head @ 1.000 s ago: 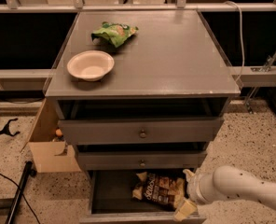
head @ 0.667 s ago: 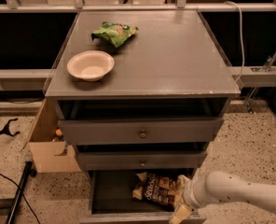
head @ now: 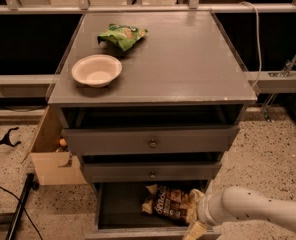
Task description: Pick brown chip bag from bottom drawer and place on counter
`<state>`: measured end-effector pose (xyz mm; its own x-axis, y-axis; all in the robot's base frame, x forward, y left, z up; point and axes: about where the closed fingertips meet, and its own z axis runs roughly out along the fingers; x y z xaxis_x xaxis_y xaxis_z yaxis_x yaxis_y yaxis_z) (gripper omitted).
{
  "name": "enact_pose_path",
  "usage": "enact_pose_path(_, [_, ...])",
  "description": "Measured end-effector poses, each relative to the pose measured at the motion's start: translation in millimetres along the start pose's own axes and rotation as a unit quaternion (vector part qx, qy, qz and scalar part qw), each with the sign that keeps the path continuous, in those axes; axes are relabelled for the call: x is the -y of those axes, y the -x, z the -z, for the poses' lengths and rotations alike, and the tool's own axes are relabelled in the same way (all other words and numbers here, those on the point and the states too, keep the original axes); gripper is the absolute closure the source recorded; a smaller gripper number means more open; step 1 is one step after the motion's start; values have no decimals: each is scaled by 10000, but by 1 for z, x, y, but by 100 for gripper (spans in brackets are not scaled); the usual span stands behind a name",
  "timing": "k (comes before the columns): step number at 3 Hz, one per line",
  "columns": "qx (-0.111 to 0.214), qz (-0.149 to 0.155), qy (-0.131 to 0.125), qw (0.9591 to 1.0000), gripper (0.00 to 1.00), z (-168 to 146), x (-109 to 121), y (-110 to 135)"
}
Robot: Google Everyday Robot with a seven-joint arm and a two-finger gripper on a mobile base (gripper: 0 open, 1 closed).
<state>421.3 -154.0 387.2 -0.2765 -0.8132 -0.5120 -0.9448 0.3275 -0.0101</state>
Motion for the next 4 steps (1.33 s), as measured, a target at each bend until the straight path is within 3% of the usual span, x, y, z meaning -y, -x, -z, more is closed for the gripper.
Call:
enact_pose_path(2, [332,232,-332,9986,0,-16,14,-9])
enact_pose_path(4, [494,169,-464,9976,0,-62,36,-16])
